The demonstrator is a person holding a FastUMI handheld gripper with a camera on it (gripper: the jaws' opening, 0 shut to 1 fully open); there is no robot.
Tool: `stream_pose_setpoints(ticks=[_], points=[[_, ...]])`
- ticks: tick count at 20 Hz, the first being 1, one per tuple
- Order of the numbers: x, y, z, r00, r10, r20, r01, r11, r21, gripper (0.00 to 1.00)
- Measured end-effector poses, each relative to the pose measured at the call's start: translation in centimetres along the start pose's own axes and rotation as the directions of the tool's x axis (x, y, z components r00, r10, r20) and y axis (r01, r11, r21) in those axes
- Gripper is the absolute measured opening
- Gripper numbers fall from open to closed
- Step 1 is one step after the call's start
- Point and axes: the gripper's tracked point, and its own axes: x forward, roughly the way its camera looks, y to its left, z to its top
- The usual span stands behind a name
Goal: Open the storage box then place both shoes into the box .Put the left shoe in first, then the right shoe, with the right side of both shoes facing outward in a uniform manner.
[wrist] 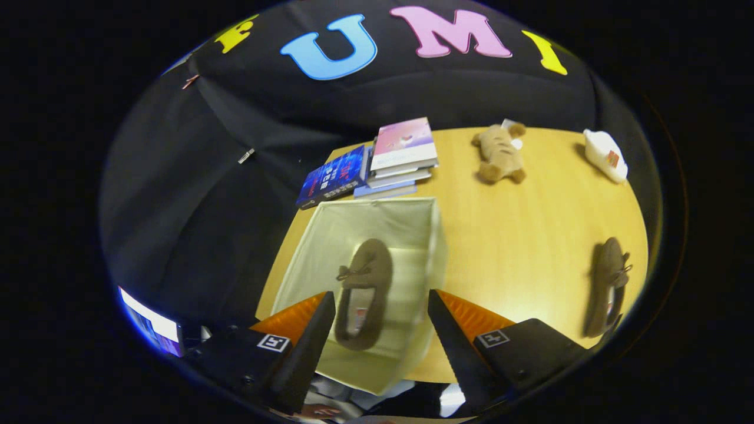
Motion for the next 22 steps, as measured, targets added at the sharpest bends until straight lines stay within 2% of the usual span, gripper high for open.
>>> stream_pose_setpoints(ticks=[2, 5, 11, 15, 19, 22], points=[[-2.9, -4.7, 0.2, 0.998, -0.053, 0.036, 0.053, 0.998, -0.014, 0.99], [-6.3, -12.0, 0.0, 0.989, -0.130, 0.067, 0.128, 0.991, 0.028, 0.99], [-10.5, -26.7, -2.6, 0.952, -0.304, 0.036, 0.297, 0.945, 0.138, 0.99], [-11.0, -35.1, -6.1, 0.915, -0.401, -0.043, 0.403, 0.913, 0.064, 0.99], [-8.6, -39.2, -7.7, 0.913, -0.395, -0.103, 0.403, 0.913, 0.067, 0.99], [-6.3, -41.7, -9.1, 0.908, -0.385, -0.162, 0.392, 0.920, 0.012, 0.99]])
